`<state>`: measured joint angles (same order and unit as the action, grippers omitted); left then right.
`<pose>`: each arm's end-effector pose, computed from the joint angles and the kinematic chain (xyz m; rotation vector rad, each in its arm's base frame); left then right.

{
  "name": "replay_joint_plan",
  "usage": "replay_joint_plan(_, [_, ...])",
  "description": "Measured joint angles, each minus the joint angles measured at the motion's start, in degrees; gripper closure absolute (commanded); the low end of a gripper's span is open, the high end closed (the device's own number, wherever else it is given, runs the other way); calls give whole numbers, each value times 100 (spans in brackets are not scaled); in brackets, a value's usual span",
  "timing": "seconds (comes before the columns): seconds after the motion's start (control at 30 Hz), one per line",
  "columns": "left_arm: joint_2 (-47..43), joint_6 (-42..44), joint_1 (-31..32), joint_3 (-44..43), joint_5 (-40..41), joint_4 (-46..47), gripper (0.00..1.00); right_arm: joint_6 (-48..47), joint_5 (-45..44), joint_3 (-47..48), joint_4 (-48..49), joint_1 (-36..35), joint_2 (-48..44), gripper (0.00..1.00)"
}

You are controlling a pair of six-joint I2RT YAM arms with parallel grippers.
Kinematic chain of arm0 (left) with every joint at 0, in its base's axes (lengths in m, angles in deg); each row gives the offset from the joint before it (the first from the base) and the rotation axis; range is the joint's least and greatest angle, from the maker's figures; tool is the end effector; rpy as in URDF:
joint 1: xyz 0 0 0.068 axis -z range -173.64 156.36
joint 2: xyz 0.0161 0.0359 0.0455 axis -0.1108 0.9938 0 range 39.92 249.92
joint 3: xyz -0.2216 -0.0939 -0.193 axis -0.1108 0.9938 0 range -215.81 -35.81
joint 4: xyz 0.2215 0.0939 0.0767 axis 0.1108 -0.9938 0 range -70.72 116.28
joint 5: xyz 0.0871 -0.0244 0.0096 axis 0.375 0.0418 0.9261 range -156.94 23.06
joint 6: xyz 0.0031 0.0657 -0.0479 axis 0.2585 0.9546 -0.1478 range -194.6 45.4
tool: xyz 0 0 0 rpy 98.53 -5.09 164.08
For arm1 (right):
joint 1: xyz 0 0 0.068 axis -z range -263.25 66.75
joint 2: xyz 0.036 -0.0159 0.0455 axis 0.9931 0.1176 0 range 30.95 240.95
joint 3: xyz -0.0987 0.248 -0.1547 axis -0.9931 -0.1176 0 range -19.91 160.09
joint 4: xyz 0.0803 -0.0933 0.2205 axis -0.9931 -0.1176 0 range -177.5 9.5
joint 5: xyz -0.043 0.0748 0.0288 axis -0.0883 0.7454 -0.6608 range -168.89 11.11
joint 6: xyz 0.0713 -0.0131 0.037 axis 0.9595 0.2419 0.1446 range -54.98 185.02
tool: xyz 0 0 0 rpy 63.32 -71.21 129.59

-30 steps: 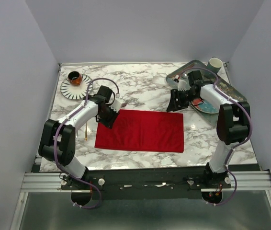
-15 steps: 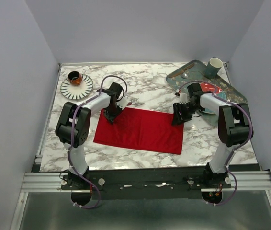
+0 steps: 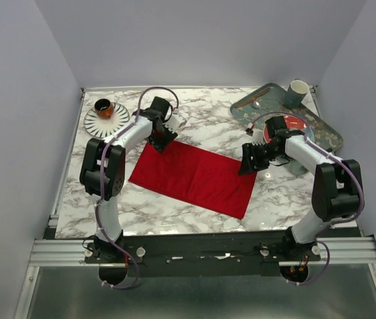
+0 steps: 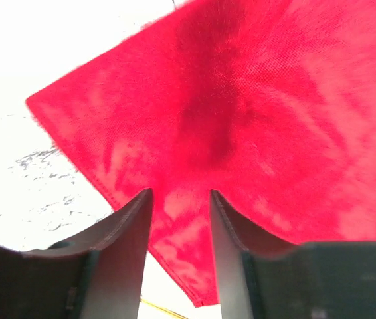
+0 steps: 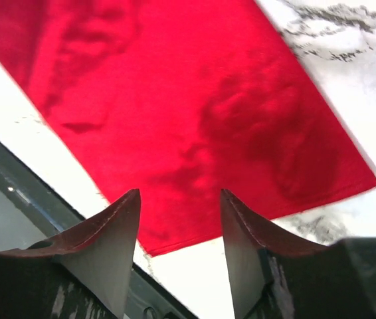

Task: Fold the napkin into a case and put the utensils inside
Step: Pick up the rectangle-folded napkin at the center of the board.

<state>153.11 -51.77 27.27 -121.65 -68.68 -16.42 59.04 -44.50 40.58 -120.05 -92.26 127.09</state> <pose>0.3958 -0.1535 0.1992 1.0471 2.5889 -0.0341 0.3022 0.0882 0.1961 -0.4725 2.7376 0.8683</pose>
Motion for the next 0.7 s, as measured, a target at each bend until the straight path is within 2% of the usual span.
replay_joint_plan(0.17, [-616,-398,-466,-28,-691,-31,34,70,105,131,-127,0,-719,33])
replay_joint_plan(0.23, [-824,-599,-844,4,-887,-20,34,129,92,179,-133,-2,-879,32])
replay_joint_plan(0.33, [-907,-826,-1335,105,-1036,-7,36,212,33,175,-168,-2,-1067,30])
replay_joint_plan(0.4, [-903,-966,-1569,245,-1047,22,42,258,-11,153,-168,-2,-1121,30])
replay_joint_plan(0.5, [-901,-1132,-1585,448,-1049,52,48,348,-136,87,-177,-2,-1141,30])
replay_joint_plan(0.7, [-660,-1421,-1482,496,-1040,210,51,450,-365,-15,-205,59,-1139,30])
